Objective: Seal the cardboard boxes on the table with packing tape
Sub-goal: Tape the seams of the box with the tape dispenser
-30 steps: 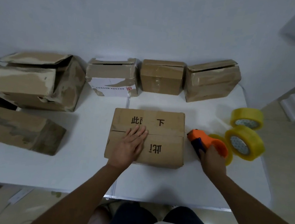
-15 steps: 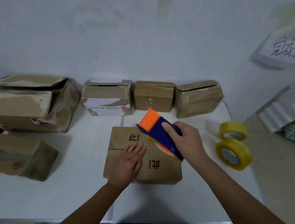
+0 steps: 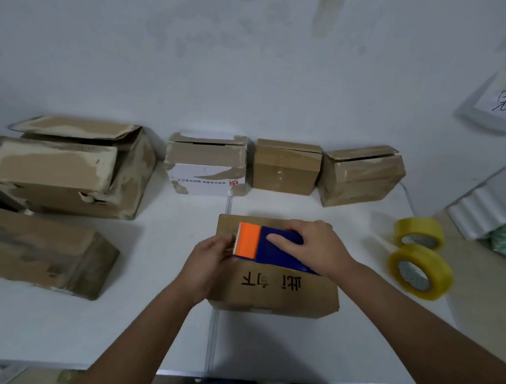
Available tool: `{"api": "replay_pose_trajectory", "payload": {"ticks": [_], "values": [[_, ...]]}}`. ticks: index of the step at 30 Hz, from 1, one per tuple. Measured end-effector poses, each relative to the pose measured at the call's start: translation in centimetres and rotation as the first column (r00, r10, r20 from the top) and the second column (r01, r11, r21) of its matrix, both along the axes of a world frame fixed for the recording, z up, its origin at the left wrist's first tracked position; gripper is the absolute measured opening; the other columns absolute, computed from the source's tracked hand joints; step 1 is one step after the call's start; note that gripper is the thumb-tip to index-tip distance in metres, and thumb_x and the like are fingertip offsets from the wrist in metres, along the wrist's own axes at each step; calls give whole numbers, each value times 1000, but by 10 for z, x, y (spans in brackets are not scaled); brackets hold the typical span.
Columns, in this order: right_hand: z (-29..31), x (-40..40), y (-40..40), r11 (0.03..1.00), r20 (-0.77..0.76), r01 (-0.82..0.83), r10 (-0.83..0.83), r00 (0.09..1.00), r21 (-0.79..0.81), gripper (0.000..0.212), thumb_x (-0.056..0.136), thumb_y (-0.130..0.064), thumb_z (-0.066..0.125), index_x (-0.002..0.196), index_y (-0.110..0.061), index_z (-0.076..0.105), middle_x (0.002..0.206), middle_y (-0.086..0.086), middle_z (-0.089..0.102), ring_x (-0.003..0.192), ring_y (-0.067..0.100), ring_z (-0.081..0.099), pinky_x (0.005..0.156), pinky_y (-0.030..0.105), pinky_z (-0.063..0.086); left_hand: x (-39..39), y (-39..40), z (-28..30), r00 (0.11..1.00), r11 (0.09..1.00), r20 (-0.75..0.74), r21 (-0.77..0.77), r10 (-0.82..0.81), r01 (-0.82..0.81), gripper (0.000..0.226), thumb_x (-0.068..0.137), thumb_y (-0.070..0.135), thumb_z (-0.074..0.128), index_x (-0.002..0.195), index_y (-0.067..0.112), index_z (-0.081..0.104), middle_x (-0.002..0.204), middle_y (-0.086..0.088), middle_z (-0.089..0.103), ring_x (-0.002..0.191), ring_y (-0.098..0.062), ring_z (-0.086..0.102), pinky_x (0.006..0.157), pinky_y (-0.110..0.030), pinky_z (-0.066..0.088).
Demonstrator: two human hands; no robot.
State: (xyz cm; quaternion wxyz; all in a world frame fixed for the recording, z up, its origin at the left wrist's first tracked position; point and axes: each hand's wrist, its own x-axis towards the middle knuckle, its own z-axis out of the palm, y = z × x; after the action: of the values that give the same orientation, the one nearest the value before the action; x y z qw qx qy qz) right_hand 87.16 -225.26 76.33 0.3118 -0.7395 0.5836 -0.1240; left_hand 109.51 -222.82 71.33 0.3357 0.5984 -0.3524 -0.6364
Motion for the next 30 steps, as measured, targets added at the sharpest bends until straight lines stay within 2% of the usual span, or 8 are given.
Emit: {"api": "replay_pose_trajectory", "payload": {"ticks": [1,3,8,11,16,20,26,30], "values": [[1,0,0,1000,6,1,-1,1000,4,48,87,-64,50,113,-26,63,100,-10,70,87,6,65,75,21,52,2,-5,8,988,995,-145,86,62,-50,29,103,32,50,114,13,69,110,-8,74,105,-19,69,90,-32,54],[1,-1,1,1000,14,7,-7,1000,8,49,86,-66,49,113,-26,62,99,-10,70,87,7,66,76,22,54,6,-10,20,955,981,-264,166,138,-96,34,104,35,47,114,11,69,112,-12,73,106,-20,69,90,-32,54],[1,-1,-1,1000,14,20,-20,1000,-4,57,79,-73,41,107,-27,62,96,-9,71,83,6,66,76,25,55,15,-15,31,948,985,-294,152,125,-83,25,97,26,59,109,9,73,107,-10,74,98,-15,70,82,-25,55],[2,0,-2,1000,3,17,-17,1000,0,47,87,-66,47,110,-28,62,98,-9,70,84,6,65,75,23,54,22,-17,29,952,977,-291,212,96,-33,32,90,28,67,115,8,71,108,-11,73,97,-15,67,77,-24,55],[5,2,-4,1000,-10,16,-16,1000,15,43,90,-63,49,111,-27,61,99,-9,70,85,6,65,73,19,52,22,-18,30,947,969,-318,244,45,36,35,79,25,73,109,6,71,91,-7,70,75,-7,64,64,-17,55],[5,1,-4,1000,-9,12,-12,1000,20,48,88,-65,47,113,-27,62,101,-8,70,86,8,66,77,24,56,19,-16,26,959,984,-282,180,39,13,27,77,29,73,98,11,74,92,-7,67,79,-8,61,68,-18,52],[5,3,-4,1000,-26,3,-3,1000,16,52,86,-68,45,112,-25,61,102,-7,70,87,9,65,75,21,54,10,-9,24,996,999,-81,37,24,-21,29,88,36,66,99,11,74,99,-10,74,95,-20,69,86,-35,53],[6,4,-3,1000,-20,21,-21,1000,4,49,88,-65,47,112,-25,60,103,-7,70,84,7,64,70,16,50,3,-7,23,996,996,34,-43,77,-75,20,98,27,60,99,11,72,93,-6,75,87,-13,72,67,-22,54]]}}
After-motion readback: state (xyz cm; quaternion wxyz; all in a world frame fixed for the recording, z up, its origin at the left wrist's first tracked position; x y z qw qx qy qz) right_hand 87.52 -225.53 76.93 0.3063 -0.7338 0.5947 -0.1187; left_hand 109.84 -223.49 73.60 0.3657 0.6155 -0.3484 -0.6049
